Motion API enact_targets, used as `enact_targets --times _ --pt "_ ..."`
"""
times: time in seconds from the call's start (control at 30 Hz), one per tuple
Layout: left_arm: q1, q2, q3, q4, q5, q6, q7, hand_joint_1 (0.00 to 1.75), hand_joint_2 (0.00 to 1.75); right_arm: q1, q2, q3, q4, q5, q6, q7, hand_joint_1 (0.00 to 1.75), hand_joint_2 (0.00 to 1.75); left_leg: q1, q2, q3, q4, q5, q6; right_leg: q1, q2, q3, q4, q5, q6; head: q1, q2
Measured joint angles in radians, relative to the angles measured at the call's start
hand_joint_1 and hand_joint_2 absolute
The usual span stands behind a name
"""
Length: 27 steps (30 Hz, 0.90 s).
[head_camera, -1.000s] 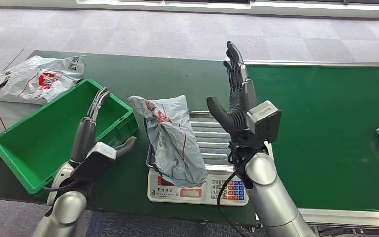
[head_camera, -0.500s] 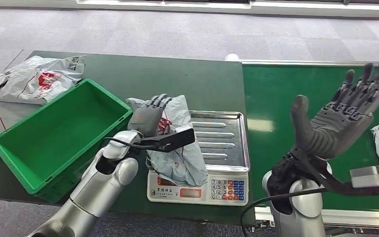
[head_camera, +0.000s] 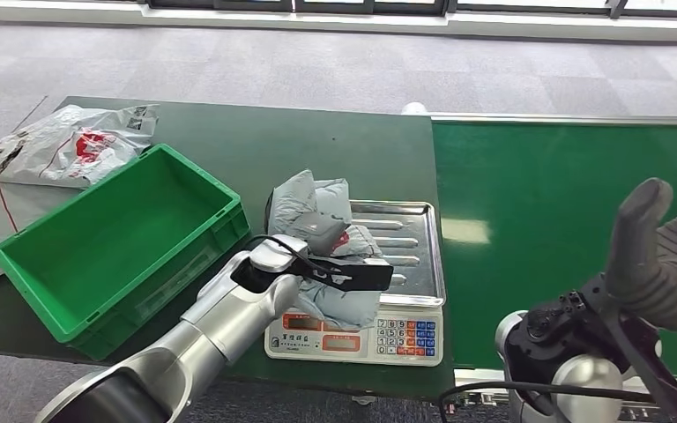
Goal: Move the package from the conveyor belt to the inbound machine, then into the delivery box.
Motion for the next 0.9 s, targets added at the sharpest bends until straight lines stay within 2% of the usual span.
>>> enact_targets --times 0.1,0.2,0.33,0.43,0.5,0.67,0.83,0.87,0.9 --pt "0.022 -0.003 0.047 -0.051 0.129 0.145 -0.069 1.75 1.75 0.015 0.004 -0.005 -0.027 0.023 0.005 0.006 0.00 1.75 0.000 0.000 -0.003 0.000 0.003 0.000 0.000 -0.001 -0.003 0.001 0.002 -0.001 0.000 0.000" --pt "0.067 0.005 0.117 -0.203 0.279 0.319 -0.136 1.75 1.75 0.036 0.004 -0.014 -0.058 0.035 0.019 0.014 0.00 1.75 0.000 -0.001 -0.012 0.001 0.005 -0.001 0.000 0.000 -0.012 0.001 0.005 -0.001 0.000 0.000" --pt "0.092 0.023 0.172 -0.382 0.331 0.397 -0.143 1.75 1.75 0.051 0.004 -0.026 -0.083 0.042 0.028 0.018 0.00 1.75 0.000 0.000 -0.016 0.001 0.005 -0.001 0.000 0.002 -0.018 0.001 0.006 -0.001 0.000 0.000" --pt "0.107 0.037 0.210 -0.492 0.339 0.548 -0.164 1.75 1.75 0.054 0.005 -0.027 -0.088 0.049 0.033 0.026 0.00 1.75 0.000 0.001 -0.020 0.001 0.006 -0.002 0.000 0.003 -0.022 0.001 0.006 -0.001 0.000 0.000" --pt "0.098 0.052 0.252 -0.564 0.331 0.626 -0.136 1.75 1.75 0.055 0.005 -0.027 -0.088 0.058 0.039 0.035 0.00 1.75 0.000 0.001 -0.021 0.000 0.006 -0.002 0.001 0.003 -0.024 0.002 0.006 -0.001 0.000 0.000" --pt "0.048 0.088 0.375 -0.640 0.296 0.658 -0.078 1.75 1.75 0.055 0.005 -0.027 -0.083 0.069 0.043 0.046 0.00 1.75 0.002 0.000 -0.021 0.000 0.008 -0.004 0.002 0.000 -0.024 0.002 0.006 -0.002 0.000 0.000" --pt "0.036 0.102 0.424 -0.662 0.271 0.663 -0.064 1.75 1.75 0.055 0.005 -0.027 -0.078 0.069 0.045 0.050 0.00 1.75 0.002 0.000 -0.022 0.000 0.008 -0.004 0.001 0.001 -0.023 0.002 0.006 -0.003 0.000 0.000" --pt "0.034 0.104 0.431 -0.662 0.258 0.668 -0.047 1.63 1.75 0.055 0.005 -0.027 -0.077 0.069 0.048 0.053 0.00 1.75 0.001 0.000 -0.022 0.000 0.008 -0.004 0.001 0.001 -0.024 0.002 0.006 -0.003 0.000 0.000" --pt "0.030 0.108 0.440 -0.657 0.244 0.673 -0.027 1.20 1.75 0.055 0.005 -0.027 -0.076 0.070 0.053 0.058 0.00 1.75 0.001 0.000 -0.022 0.000 0.008 -0.004 0.001 0.001 -0.024 0.002 0.006 -0.003 0.000 0.000"
